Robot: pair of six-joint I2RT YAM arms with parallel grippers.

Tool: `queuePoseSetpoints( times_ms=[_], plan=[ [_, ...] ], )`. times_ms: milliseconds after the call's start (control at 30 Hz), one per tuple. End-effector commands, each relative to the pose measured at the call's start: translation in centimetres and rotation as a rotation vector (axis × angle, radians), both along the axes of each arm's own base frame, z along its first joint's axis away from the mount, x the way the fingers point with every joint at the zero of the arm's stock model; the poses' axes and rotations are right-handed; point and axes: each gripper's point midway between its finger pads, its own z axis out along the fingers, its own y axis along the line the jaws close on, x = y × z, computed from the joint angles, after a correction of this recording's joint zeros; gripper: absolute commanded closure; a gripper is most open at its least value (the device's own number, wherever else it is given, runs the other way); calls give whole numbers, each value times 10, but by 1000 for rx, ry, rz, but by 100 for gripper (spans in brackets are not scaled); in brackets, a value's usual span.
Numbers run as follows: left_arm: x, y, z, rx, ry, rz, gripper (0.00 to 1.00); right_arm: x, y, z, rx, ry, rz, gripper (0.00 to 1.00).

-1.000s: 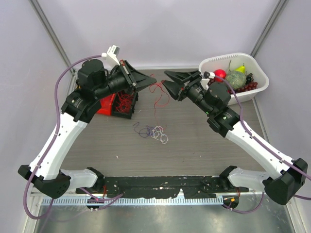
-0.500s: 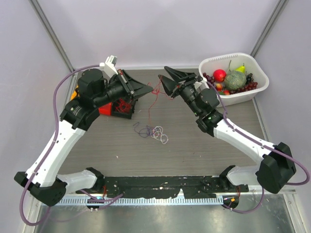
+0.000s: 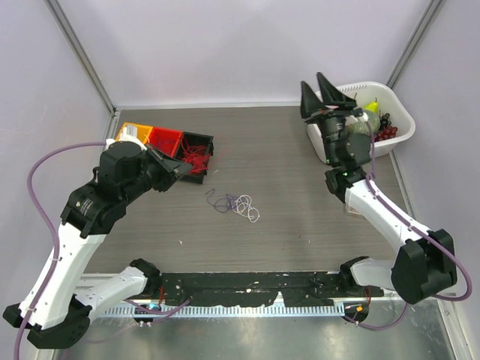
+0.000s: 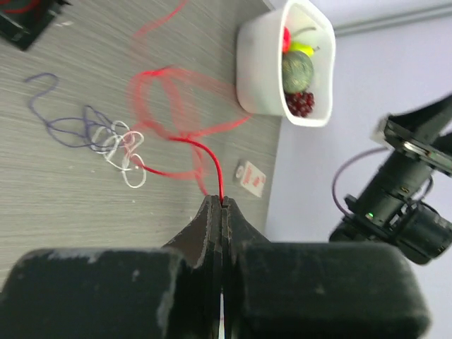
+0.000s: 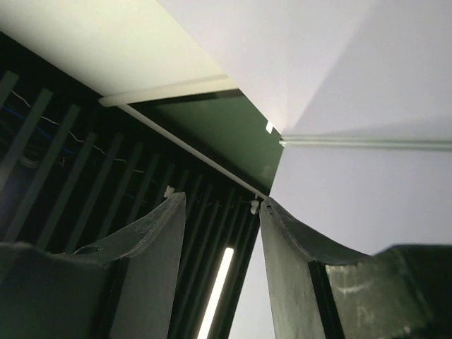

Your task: Untangle the cables

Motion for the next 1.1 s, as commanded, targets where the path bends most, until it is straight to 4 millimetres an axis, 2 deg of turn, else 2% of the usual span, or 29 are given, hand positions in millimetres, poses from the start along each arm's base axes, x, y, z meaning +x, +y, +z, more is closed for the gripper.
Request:
queuePoseSetpoints(
  times_ms=[0,33,67,100,133,167,200,233,267,300,333,367,433,467,500,533,567,700,733,767,800,900,1067],
  plan=[
    [-1,34,-1,74,-30,133,100,-16,-52,24,92,-59,-70,48],
    [0,29,3,65,-55,104,100,-15,-55,27,43,-71,-65,48],
    [2,18,10,41,-86,50,100,-5,-47,18,-84,-33,-77,48],
    [3,8,14,25,-100,4,100,-10,-22,30,-258,-76,15,48],
    [3,1,16,14,-96,-35,100,1,12,-8,-532,6,106,48],
    [6,-5,17,7,-102,-51,100,-16,38,24,-657,-90,138,45],
    [4,-15,20,-14,-104,-103,100,-17,62,-15,-848,-50,220,43],
    [4,-19,22,-23,-114,-125,100,-35,84,-14,-888,-100,290,41],
    [4,-23,25,-38,-129,-144,100,-47,93,-18,-910,-145,335,41],
    [5,-25,28,-49,-139,-150,100,-57,107,-40,-916,-143,405,40],
    [6,-26,30,-57,-145,-151,100,-68,113,-47,-916,-175,453,40],
    [6,-28,31,-66,-148,-162,100,-78,124,-61,-927,-185,511,40],
    [5,-37,34,-86,-154,-203,100,-102,140,-71,-999,-302,575,40],
    [5,-41,35,-93,-150,-225,100,-109,142,-82,-1080,-353,572,41],
    [4,-45,36,-101,-144,-246,100,-113,143,-83,-1132,-400,558,41],
    [4,-48,36,-105,-136,-260,100,-115,142,-98,-1219,-429,563,41],
    [4,-51,34,-107,-127,-281,100,-116,141,-99,-1240,-459,558,41],
    [3,-63,36,-111,-133,-356,100,-102,131,-130,-1474,-452,554,44],
    [3,-65,36,-109,-131,-373,100,-100,133,-124,-1489,-476,553,45],
    [3,-69,36,-108,-127,-392,100,-102,135,-128,-1508,-511,578,45],
    [3,-72,37,-111,-127,-416,100,-103,136,-121,-1510,-541,575,45],
    [4,-76,41,-110,-135,-437,100,-106,142,-135,-1524,-587,675,49],
    [4,-77,46,-99,-156,-456,100,-107,151,-150,-1505,-583,734,53]
  ],
)
